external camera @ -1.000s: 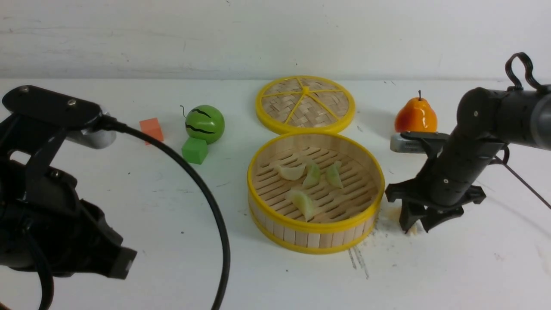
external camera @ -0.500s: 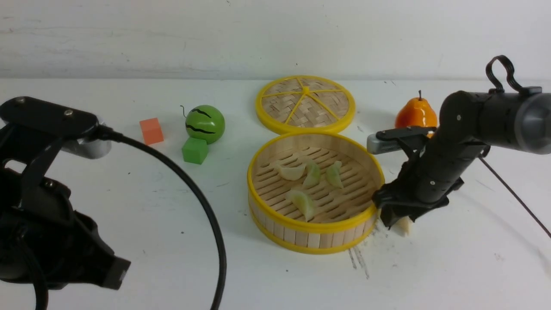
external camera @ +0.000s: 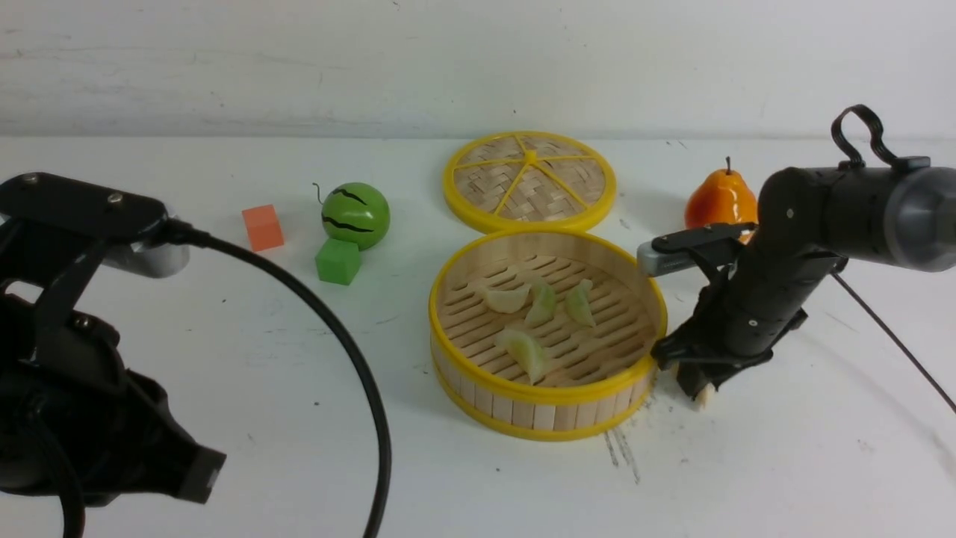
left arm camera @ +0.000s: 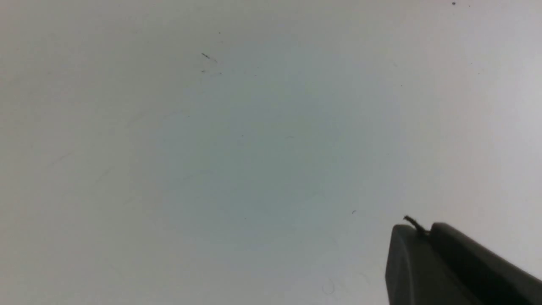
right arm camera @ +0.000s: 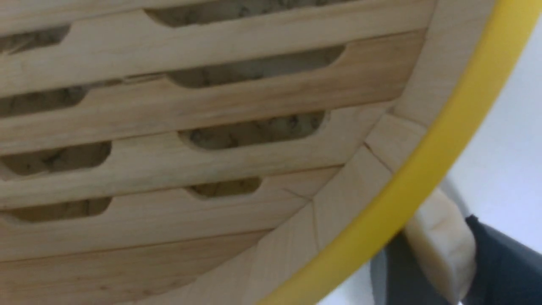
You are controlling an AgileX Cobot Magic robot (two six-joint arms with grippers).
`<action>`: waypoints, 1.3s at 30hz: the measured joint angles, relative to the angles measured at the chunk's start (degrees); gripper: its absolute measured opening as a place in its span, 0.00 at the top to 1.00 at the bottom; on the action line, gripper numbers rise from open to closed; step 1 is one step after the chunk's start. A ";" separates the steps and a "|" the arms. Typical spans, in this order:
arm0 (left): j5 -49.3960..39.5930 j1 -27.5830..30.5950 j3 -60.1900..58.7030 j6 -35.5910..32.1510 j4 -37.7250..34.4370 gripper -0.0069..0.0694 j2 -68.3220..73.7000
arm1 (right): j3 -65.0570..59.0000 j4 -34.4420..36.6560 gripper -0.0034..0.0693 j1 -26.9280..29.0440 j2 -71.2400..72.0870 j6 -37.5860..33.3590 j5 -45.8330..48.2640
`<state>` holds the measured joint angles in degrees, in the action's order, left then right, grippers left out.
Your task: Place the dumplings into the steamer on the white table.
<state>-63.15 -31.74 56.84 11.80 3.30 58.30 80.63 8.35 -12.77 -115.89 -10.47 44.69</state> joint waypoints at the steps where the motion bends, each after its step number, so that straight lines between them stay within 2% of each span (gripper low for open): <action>1: -0.11 0.00 0.00 0.02 0.00 0.86 0.00 | 0.00 -0.64 0.68 0.00 0.62 0.06 0.78; 8: 0.08 0.00 0.00 0.09 -0.05 0.86 0.00 | 7.82 -3.01 0.68 -0.98 7.09 3.18 5.82; 12: 2.41 0.00 0.00 0.09 -0.28 0.85 0.00 | 15.06 -1.70 0.68 -5.75 6.77 3.10 8.24; 16: 3.87 0.00 -0.97 0.09 -1.03 0.84 -1.25 | 16.78 -0.74 0.68 -11.61 2.45 2.65 8.45; 19: 5.05 0.00 -4.28 0.62 -1.07 0.84 -5.42 | 16.78 -1.17 0.68 -13.63 -1.77 3.86 8.82; 25: 6.04 0.00 -13.79 4.68 0.43 0.83 -18.31 | 16.72 -2.66 0.67 -13.85 -4.87 6.73 8.01; 27: 6.65 0.00 -16.93 6.62 1.08 0.83 -24.02 | 16.78 -2.77 0.63 -13.85 -4.87 6.73 7.52; 30: 8.34 0.00 -21.42 9.24 2.63 0.83 -33.30 | 17.77 -2.83 0.44 -13.85 -4.47 6.73 8.36; 33: 9.15 0.00 -22.75 9.84 3.81 0.82 -38.63 | 17.84 -2.41 0.33 -13.79 -1.88 6.78 8.91; 37: 9.66 0.00 -23.20 10.24 5.06 0.82 -42.64 | 17.77 -1.56 0.34 -13.79 4.18 6.78 9.40; 39: 9.66 0.00 -23.20 10.41 5.68 0.82 -43.97 | 16.06 -0.91 0.41 -13.79 10.90 6.71 8.45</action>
<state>-53.48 -31.74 33.64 22.21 8.98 14.32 96.69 7.44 -26.56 -104.99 -3.76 53.14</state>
